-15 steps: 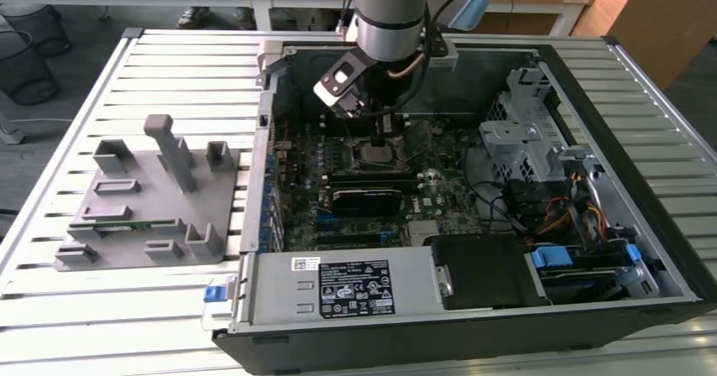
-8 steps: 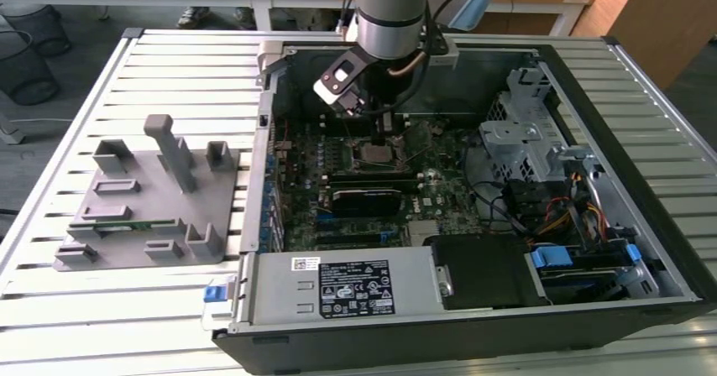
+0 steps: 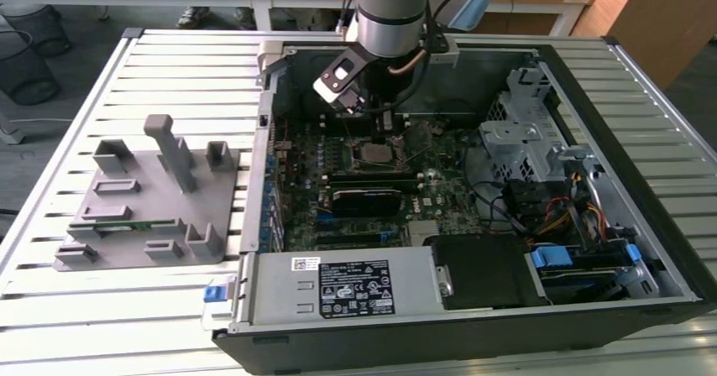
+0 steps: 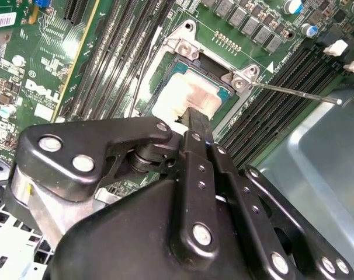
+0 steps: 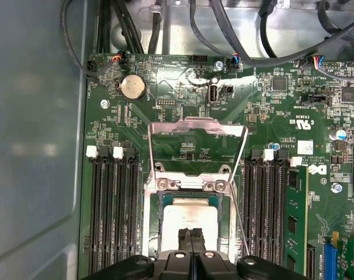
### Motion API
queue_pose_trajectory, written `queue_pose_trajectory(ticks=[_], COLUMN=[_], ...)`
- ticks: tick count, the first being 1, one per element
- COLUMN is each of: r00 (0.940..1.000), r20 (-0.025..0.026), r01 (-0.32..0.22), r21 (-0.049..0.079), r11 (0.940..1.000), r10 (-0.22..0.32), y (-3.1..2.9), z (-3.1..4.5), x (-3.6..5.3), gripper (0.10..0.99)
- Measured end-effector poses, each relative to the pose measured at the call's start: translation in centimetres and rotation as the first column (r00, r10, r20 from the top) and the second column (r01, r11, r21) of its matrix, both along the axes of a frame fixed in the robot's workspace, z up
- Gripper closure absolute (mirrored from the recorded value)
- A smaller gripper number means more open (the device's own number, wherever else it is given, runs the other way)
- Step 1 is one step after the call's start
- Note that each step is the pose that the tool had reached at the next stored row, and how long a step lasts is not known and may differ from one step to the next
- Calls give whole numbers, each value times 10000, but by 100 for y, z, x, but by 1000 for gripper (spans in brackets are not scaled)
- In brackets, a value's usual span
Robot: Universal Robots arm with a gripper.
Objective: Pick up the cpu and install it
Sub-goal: 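Close the cpu cover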
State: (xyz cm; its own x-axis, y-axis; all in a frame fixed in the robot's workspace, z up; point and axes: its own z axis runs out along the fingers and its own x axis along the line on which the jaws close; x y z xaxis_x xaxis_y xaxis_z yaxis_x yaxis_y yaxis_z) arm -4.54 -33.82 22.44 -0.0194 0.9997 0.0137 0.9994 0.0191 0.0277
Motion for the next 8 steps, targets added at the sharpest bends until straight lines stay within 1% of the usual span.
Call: queue_pose_trajectory(ticks=[1,4,6,8], r00=[10000,10000,10000,10000], r20=[-5,-54,-67,-71], r01=[-1,1,1,0], r21=[2,0,1,2], r11=[10000,10000,10000,10000], r10=[1,-1,-1,0], y=[0,0,1,-4], z=[7,57,103,116], x=[1,2,2,3], gripper=[980,980,980,980])
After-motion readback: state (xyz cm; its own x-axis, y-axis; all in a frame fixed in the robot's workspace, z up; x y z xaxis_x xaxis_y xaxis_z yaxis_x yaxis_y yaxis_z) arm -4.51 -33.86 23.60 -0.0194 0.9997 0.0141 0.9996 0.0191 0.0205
